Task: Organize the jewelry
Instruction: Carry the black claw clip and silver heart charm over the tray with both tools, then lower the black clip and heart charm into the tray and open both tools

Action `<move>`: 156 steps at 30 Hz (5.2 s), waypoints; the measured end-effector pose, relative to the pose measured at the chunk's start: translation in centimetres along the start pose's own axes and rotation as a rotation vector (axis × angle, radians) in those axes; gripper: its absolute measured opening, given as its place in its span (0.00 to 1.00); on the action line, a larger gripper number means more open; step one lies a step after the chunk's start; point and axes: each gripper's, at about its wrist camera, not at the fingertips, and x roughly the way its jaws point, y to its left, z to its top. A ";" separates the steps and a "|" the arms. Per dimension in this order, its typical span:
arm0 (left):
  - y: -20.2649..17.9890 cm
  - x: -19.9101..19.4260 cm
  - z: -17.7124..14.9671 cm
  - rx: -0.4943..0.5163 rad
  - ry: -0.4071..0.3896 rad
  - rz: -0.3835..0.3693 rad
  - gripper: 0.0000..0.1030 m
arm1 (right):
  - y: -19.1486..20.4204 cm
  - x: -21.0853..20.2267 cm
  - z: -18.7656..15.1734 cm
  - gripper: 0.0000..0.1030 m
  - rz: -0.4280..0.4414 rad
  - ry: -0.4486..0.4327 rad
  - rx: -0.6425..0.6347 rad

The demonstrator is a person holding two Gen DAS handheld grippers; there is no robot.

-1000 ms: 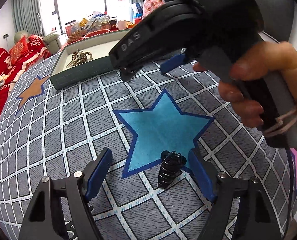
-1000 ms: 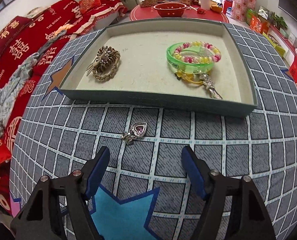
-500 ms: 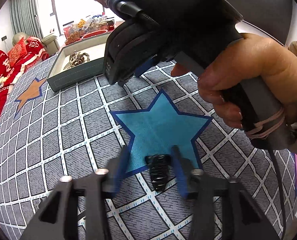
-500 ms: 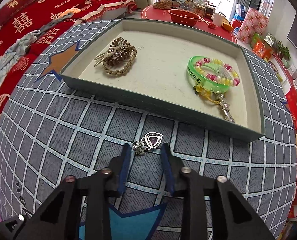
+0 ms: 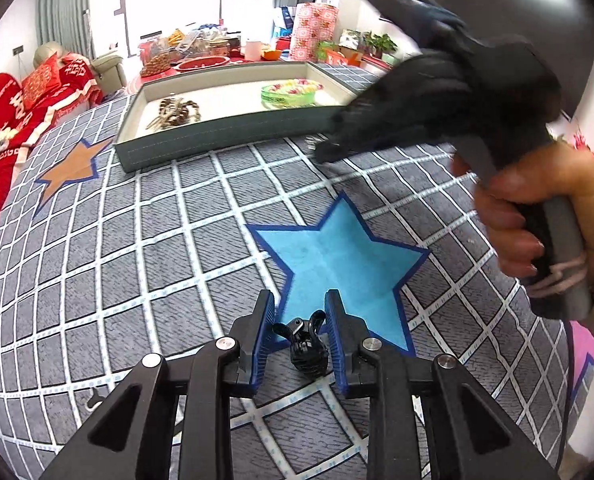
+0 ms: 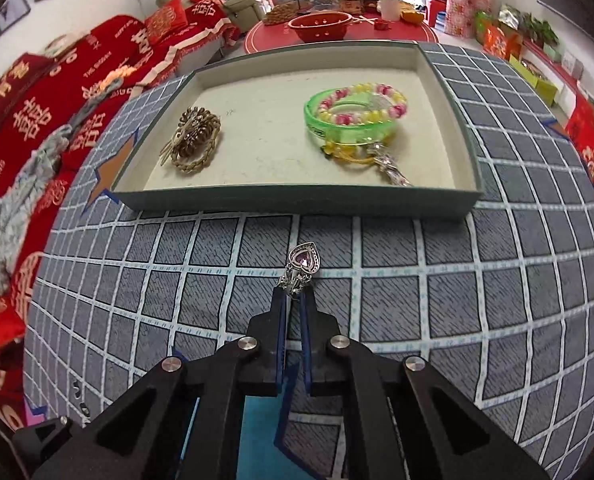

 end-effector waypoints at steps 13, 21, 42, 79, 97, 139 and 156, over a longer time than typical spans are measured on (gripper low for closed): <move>4.9 -0.9 1.1 -0.147 -0.015 -0.004 0.28 | -0.5 -3.1 -2.2 0.07 0.075 -0.043 0.057; 6.6 -1.6 0.9 -0.184 -0.024 0.010 0.28 | -0.6 -4.0 -3.4 0.07 0.096 -0.056 0.067; 4.5 -0.7 -1.0 -0.074 0.014 0.146 1.00 | -1.1 -5.6 -8.2 0.07 0.150 -0.057 0.116; 6.1 -3.0 5.6 -0.094 -0.097 0.101 0.49 | -0.1 -8.2 -3.2 0.07 0.155 -0.144 0.081; 9.1 -1.6 17.3 -0.102 -0.193 0.185 0.49 | -0.2 -9.2 8.5 0.07 0.088 -0.207 0.035; 8.6 11.7 18.5 -0.085 -0.032 0.262 0.49 | -5.0 2.9 8.7 0.07 0.016 -0.018 0.129; 8.6 10.7 18.9 -0.077 -0.064 0.306 0.62 | -5.9 1.8 8.8 0.31 0.075 -0.035 0.181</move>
